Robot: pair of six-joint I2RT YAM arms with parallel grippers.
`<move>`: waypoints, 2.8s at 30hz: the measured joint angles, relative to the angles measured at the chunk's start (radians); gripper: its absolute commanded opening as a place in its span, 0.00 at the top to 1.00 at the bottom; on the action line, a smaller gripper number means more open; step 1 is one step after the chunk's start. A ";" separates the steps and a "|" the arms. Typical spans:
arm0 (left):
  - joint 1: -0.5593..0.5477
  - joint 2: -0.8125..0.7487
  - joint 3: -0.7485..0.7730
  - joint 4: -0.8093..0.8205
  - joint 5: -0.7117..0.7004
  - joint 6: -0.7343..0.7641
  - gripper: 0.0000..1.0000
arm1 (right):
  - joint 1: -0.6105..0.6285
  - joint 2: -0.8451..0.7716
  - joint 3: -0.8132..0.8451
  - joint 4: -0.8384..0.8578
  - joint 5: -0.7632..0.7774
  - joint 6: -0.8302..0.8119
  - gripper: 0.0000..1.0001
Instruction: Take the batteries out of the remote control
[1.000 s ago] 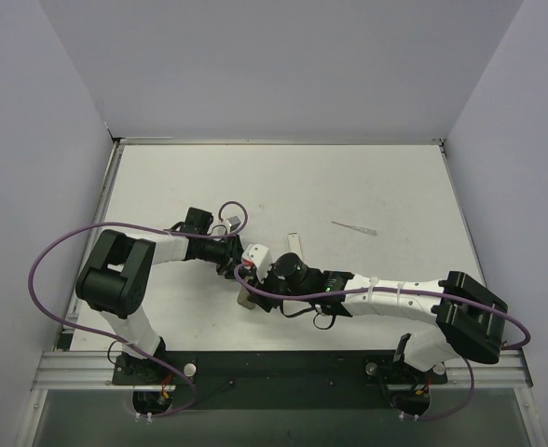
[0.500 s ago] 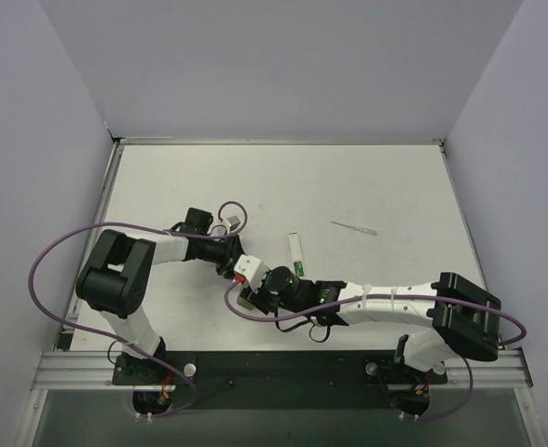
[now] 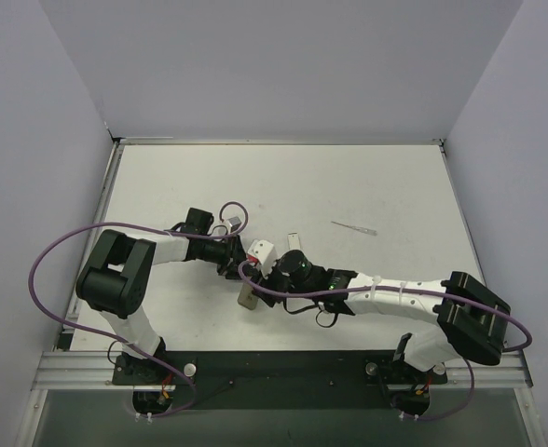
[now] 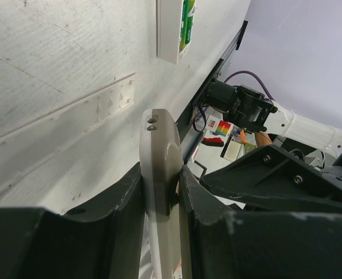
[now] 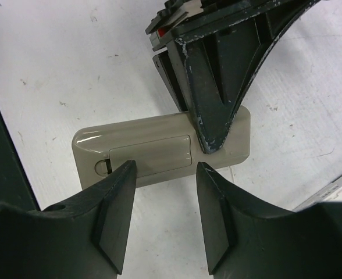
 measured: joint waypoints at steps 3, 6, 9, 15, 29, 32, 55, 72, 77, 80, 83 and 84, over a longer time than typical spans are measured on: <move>-0.003 0.000 0.000 0.000 0.010 -0.002 1.00 | -0.036 -0.001 0.000 -0.004 -0.068 0.029 0.57; -0.007 0.000 0.000 0.000 0.013 -0.001 1.00 | -0.045 0.000 0.000 -0.004 -0.110 0.049 0.57; -0.011 0.000 0.000 -0.001 0.012 -0.001 1.00 | -0.045 0.000 0.000 -0.003 -0.146 0.069 0.57; -0.011 0.000 0.000 -0.002 0.016 -0.001 1.00 | -0.050 0.002 0.000 0.003 -0.200 0.097 0.57; -0.012 0.000 0.000 -0.005 0.011 0.003 1.00 | -0.056 0.018 0.000 0.014 -0.212 0.100 0.59; -0.012 0.000 0.000 -0.005 0.006 0.004 1.00 | -0.046 0.020 0.000 0.014 -0.198 0.092 0.60; -0.012 0.031 -0.024 0.010 -0.020 0.022 1.00 | 0.187 0.065 0.027 -0.009 0.223 -0.137 0.61; -0.011 0.044 -0.028 0.024 -0.042 0.017 1.00 | 0.299 0.130 0.060 -0.027 0.472 -0.212 0.61; -0.011 0.044 -0.028 0.026 -0.042 0.008 1.00 | 0.319 0.134 0.063 -0.027 0.528 -0.225 0.62; -0.011 0.044 -0.028 0.027 -0.042 -0.001 1.00 | 0.326 0.134 0.063 -0.027 0.554 -0.229 0.62; -0.011 0.044 -0.028 0.027 -0.042 -0.005 1.00 | 0.328 0.134 0.063 -0.027 0.570 -0.232 0.62; -0.011 0.044 -0.028 0.027 -0.042 -0.005 1.00 | 0.328 0.134 0.063 -0.027 0.575 -0.232 0.63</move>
